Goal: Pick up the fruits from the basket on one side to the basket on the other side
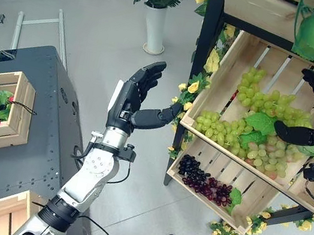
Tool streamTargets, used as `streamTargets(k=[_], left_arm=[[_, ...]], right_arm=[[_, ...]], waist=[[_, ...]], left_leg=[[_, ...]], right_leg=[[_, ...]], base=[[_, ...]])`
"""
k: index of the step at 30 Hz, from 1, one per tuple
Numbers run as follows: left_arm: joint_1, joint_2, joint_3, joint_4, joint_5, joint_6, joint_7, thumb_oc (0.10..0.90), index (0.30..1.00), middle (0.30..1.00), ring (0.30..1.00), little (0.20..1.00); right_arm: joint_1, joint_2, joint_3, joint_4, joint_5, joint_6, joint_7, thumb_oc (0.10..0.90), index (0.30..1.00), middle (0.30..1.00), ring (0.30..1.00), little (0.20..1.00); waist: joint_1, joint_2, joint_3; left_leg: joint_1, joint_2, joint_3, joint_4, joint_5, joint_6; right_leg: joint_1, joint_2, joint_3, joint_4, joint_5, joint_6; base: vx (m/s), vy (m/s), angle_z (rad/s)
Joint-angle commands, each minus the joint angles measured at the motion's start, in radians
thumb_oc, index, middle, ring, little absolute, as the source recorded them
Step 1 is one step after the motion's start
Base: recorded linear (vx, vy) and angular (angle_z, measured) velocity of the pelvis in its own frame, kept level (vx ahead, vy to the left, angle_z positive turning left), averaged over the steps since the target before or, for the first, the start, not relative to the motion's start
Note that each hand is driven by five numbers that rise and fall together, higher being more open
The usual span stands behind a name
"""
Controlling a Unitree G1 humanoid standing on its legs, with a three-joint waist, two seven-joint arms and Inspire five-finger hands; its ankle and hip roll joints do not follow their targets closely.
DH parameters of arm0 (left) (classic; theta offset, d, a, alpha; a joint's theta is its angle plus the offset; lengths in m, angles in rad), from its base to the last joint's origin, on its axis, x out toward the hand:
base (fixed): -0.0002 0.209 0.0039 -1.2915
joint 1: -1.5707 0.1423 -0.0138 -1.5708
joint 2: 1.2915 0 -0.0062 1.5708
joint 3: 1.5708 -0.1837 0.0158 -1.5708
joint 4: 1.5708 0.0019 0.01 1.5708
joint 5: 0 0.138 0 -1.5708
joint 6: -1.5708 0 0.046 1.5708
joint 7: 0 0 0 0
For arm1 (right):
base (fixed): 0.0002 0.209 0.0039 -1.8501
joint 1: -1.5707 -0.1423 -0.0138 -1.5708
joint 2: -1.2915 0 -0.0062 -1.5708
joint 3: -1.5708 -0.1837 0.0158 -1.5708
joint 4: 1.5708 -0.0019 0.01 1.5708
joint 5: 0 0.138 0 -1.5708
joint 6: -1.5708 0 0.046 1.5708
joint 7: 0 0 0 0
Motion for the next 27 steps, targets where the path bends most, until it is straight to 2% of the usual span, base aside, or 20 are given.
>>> streamTargets(k=[1,3,4,5,6,7,9,11,14,19,21,24,27], left_arm=[[-0.087,-0.005,0.033,-0.070,0.040,-0.102,-0.009,0.800,0.900,0.900,0.900,0.900],[-0.084,-0.009,0.032,-0.071,0.032,-0.103,-0.008,0.800,0.900,0.900,0.900,0.900],[-0.079,-0.016,0.032,-0.068,0.029,-0.108,-0.005,0.800,0.900,0.900,0.900,0.900],[-0.079,-0.015,0.031,-0.068,0.029,-0.108,-0.005,0.800,0.900,0.900,0.900,0.900],[-0.070,-0.024,0.033,-0.053,0.019,-0.123,-0.015,0.800,0.900,0.900,0.900,0.900],[-0.068,-0.026,0.033,-0.051,0.017,-0.125,-0.018,0.800,0.900,0.900,0.900,0.900],[-0.052,-0.040,0.035,-0.039,0.005,-0.127,-0.036,0.800,0.900,0.900,0.900,0.900],[-0.049,-0.043,0.033,-0.031,-0.003,-0.126,-0.036,0.800,0.900,0.900,0.900,0.900],[-0.029,-0.060,0.039,-0.007,-0.051,-0.109,-0.071,0.800,0.900,0.900,0.900,0.900],[0.021,-0.094,0.029,0.047,-0.215,-0.061,-0.127,0.800,0.900,0.900,0.900,0.900],[0.053,-0.103,0.022,0.078,-0.269,-0.064,-0.149,0.800,0.900,0.900,0.900,0.900],[0.093,-0.111,0.025,0.105,-0.333,-0.061,-0.200,0.800,0.900,0.900,0.900,0.900],[0.147,-0.109,0.014,0.178,-0.370,-0.039,-0.271,0.800,0.900,0.900,0.900,0.900]], right_arm=[[-0.082,0.001,-0.054,-0.093,0.083,-0.161,-0.139,0.800,0.900,0.900,0.900,0.900],[-0.082,0.022,-0.047,-0.105,0.154,-0.199,-0.126,0.800,0.900,0.900,0.900,0.900],[-0.082,0.055,-0.034,-0.131,0.303,-0.231,-0.080,0.800,0.900,0.900,0.900,0.900],[-0.081,0.055,-0.037,-0.133,0.307,-0.230,-0.076,0.800,0.900,0.900,0.900,0.900],[-0.077,0.107,-0.011,-0.156,0.437,-0.232,0.029,0.800,0.900,0.900,0.900,0.900],[-0.074,0.118,-0.005,-0.163,0.452,-0.231,0.046,0.800,0.900,0.900,0.900,0.900],[-0.058,0.183,0.055,-0.191,0.570,-0.219,0.143,0.800,0.900,0.900,0.900,0.900],[-0.056,0.205,0.082,-0.191,0.608,-0.216,0.174,0.800,0.900,0.900,0.900,0.900],[-0.060,0.280,0.153,-0.161,0.765,-0.195,0.261,0.800,0.900,0.900,0.900,0.900],[-0.061,0.374,0.245,-0.112,0.812,-0.170,0.285,0.800,0.900,0.900,0.900,0.900],[-0.054,0.412,0.284,-0.076,0.838,-0.149,0.320,0.800,0.900,0.900,0.900,0.900],[-0.031,0.439,0.333,-0.053,0.875,-0.116,0.353,0.800,0.900,0.900,0.900,0.900],[0.018,0.444,0.394,0.014,0.858,-0.104,0.399,0.800,0.900,0.900,0.900,0.900]], waist=[[0.036,-0.003,-0.087],[0.040,-0.001,-0.087],[0.044,0.002,-0.086],[0.043,0.001,-0.086],[0.052,0.004,-0.084],[0.053,0.004,-0.083],[0.069,0.005,-0.079],[0.073,0.005,-0.079],[0.102,0.003,-0.081],[0.146,0.005,-0.076],[0.168,0.004,-0.073],[0.191,0.003,-0.076],[0.215,-0.001,-0.082]], left_leg=[[0.013,0.054,-0.071,0.003,-0.064,0.005],[0.013,0.053,-0.076,0.003,-0.063,0.005],[0.012,0.053,-0.078,0.003,-0.062,0.005],[0.012,0.053,-0.079,0.003,-0.062,0.004],[0.012,0.051,-0.086,0.003,-0.060,0.003],[0.012,0.050,-0.088,0.003,-0.059,0.003],[0.008,0.046,-0.097,0.003,-0.055,0.003],[0.007,0.044,-0.102,0.003,-0.052,0.004],[0.000,0.038,-0.116,0.003,-0.045,0.004],[-0.012,0.026,-0.148,0.003,-0.033,0.006],[-0.018,0.019,-0.169,0.003,-0.030,0.009],[-0.026,0.011,-0.189,0.003,-0.025,0.014],[-0.037,0.000,-0.209,0.003,-0.018,0.019]], right_leg=[[0.010,0.044,-0.042,0.020,0.013,-0.047],[0.012,0.044,-0.044,0.021,0.011,-0.048],[0.012,0.041,-0.050,0.023,0.009,-0.048],[0.012,0.041,-0.050,0.023,0.009,-0.048],[0.015,0.039,-0.057,0.022,0.008,-0.050],[0.015,0.038,-0.058,0.022,0.008,-0.050],[0.019,0.033,-0.069,0.018,0.009,-0.052],[0.020,0.032,-0.075,0.016,0.010,-0.053],[0.027,0.023,-0.099,0.006,0.013,-0.055],[0.038,0.010,-0.138,0.004,0.008,-0.060],[0.041,0.006,-0.157,0.007,0.002,-0.063],[0.043,0.002,-0.172,0.008,-0.002,-0.066],[0.045,0.000,-0.193,0.009,-0.004,-0.067]], base=[[0.00,0.000,0.00],[0.00,0.000,0.00],[0.00,0.000,0.00],[0.00,0.000,0.00],[0.00,0.000,0.00],[0.00,0.000,0.00],[0.00,0.000,0.00],[0.00,0.000,0.00],[0.00,-0.013,0.05],[-0.02,-0.024,0.22],[-0.03,-0.034,0.29],[0.00,-0.031,0.23],[0.01,-0.043,0.23]])
